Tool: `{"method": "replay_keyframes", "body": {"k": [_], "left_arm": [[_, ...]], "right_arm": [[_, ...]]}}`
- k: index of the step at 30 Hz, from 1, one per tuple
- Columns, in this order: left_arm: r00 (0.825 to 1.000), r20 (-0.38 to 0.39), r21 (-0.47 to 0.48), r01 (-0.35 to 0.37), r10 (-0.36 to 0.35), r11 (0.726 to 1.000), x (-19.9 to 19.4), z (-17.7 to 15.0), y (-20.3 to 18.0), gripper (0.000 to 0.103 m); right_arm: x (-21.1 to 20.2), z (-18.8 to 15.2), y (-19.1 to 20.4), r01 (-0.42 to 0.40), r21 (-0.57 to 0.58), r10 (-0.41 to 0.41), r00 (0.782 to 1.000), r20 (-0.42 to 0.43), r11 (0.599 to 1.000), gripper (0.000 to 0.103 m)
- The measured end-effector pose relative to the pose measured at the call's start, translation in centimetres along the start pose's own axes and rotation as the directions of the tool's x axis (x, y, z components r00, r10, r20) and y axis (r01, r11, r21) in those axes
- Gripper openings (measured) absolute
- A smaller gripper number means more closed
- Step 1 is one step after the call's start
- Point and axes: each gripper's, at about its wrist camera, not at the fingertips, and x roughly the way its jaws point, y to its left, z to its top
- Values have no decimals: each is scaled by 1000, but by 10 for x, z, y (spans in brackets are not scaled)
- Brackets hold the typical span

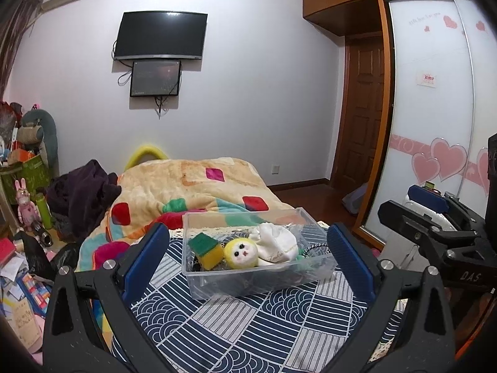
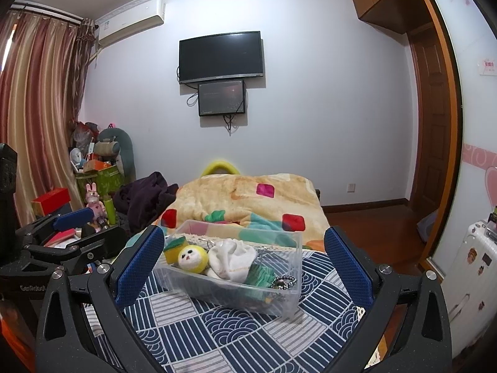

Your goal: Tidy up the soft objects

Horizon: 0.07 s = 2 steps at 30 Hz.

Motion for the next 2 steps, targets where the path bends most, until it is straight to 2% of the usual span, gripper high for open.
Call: {"method": "replay_keyframes", "body": {"k": [2], "left_arm": [[1000, 4, 4, 6, -6, 1000, -1, 1, -1, 103]], "right_arm": [[0, 0, 0, 0, 1, 0, 1000, 1, 1000, 103]]}}
